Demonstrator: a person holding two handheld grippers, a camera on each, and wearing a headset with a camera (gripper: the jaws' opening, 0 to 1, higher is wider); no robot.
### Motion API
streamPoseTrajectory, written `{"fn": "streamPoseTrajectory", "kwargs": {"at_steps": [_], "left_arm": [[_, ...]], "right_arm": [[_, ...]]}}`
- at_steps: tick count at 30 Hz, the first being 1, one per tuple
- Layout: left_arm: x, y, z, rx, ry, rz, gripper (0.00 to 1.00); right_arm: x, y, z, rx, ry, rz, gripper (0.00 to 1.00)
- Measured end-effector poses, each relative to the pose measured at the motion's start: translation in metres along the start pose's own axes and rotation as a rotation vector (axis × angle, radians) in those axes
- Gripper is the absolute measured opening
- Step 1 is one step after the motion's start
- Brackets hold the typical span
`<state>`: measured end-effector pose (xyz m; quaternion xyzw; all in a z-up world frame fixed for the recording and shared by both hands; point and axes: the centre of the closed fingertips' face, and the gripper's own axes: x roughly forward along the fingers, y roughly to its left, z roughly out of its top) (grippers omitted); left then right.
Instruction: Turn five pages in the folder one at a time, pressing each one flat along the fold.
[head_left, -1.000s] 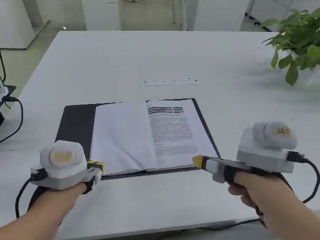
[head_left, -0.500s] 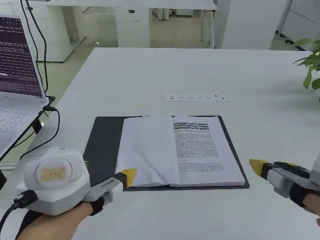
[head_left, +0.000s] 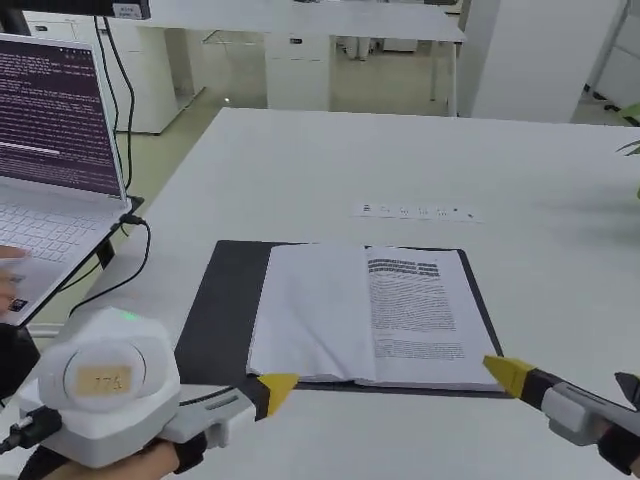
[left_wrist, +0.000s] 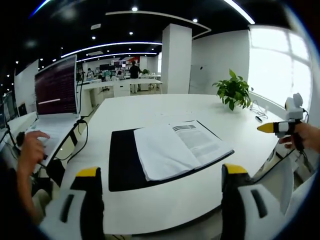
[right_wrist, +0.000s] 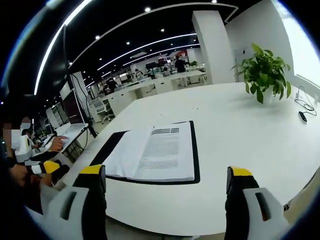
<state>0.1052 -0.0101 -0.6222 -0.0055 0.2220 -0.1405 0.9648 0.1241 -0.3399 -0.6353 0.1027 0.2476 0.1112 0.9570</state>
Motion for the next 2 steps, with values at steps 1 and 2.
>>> {"fn": "streamPoseTrajectory", "kwargs": {"at_steps": [1, 2], "left_arm": [[-0.0005, 0.0001, 0.0007, 0.001, -0.001, 0.001, 0.99], [-0.0012, 0.0, 0.0018, 0.002, -0.001, 0.002, 0.99]], "right_arm": [[0.0001, 0.0005, 0.0008, 0.0, -0.002, 0.004, 1.0], [0.0007, 0.0015, 0.0021, -0.002, -0.009, 0.009, 1.0]]}}
